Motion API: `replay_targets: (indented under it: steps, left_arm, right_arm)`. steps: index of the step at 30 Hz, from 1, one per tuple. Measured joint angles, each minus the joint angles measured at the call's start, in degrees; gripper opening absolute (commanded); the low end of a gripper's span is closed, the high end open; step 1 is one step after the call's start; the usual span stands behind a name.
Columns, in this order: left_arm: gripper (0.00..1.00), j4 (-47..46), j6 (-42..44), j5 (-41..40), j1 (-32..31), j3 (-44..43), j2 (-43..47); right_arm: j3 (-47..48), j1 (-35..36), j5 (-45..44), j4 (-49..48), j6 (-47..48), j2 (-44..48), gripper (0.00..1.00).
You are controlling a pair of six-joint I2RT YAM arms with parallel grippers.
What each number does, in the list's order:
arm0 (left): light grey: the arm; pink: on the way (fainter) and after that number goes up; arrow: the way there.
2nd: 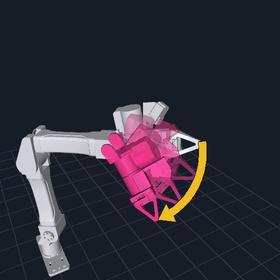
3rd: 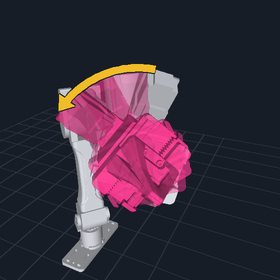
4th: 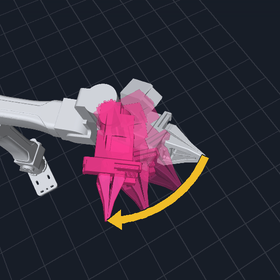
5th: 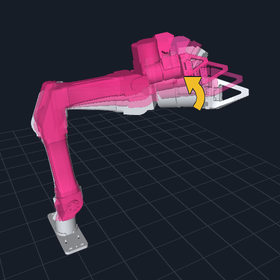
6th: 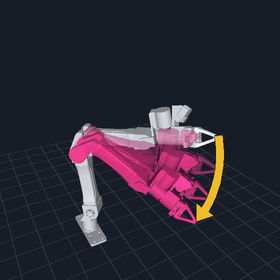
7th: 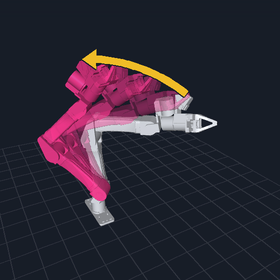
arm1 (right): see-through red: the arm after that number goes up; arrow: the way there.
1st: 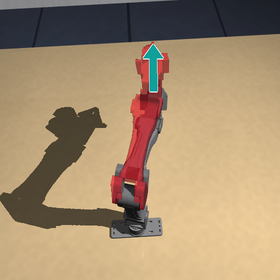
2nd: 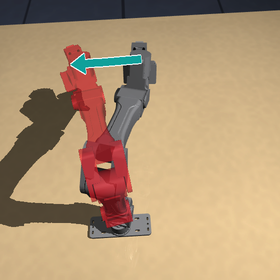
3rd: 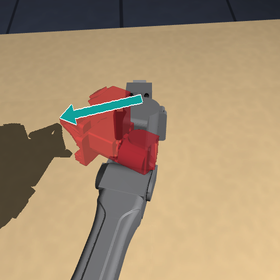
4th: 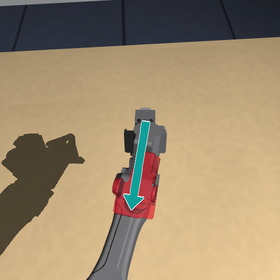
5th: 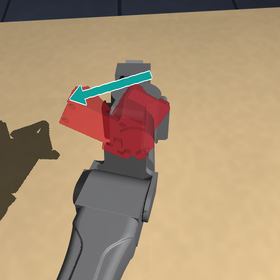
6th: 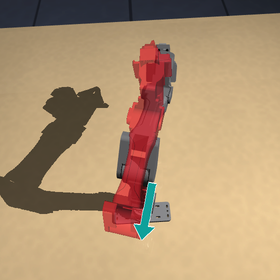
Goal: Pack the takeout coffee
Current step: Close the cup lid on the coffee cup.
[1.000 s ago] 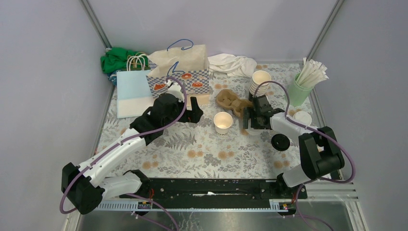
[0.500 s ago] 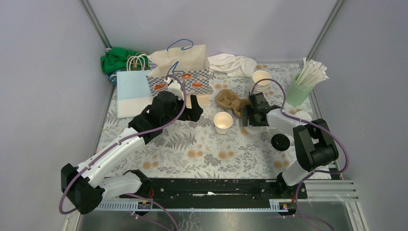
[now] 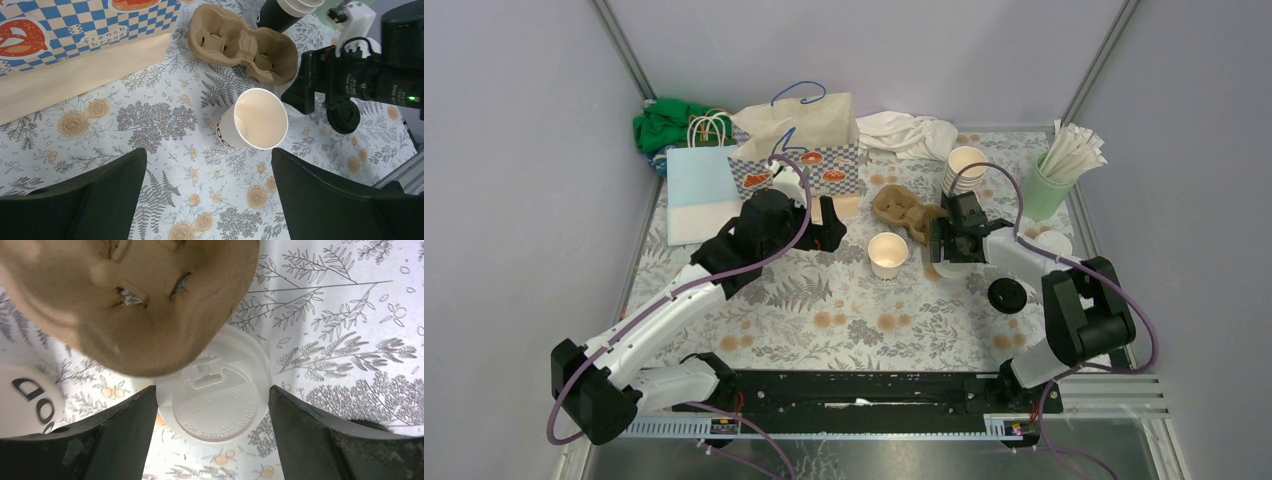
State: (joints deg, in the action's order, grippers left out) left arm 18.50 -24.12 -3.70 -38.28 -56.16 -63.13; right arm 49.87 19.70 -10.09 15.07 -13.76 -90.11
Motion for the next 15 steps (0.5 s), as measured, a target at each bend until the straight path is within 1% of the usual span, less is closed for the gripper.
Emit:
replay_targets:
  steps: [7,15]
  left_arm:
    - [0.99,-0.22,-0.33,0.31,0.0,0.0,-0.85]
    - [0.99,-0.28,-0.57,1.49,0.0,0.0,-2.29]
  right_arm:
    - [-1.7,0.0,1.64,4.46,-1.88,9.31,0.86]
    - [-2.01,0.07,6.1,12.0,-3.91,18.8,0.86]
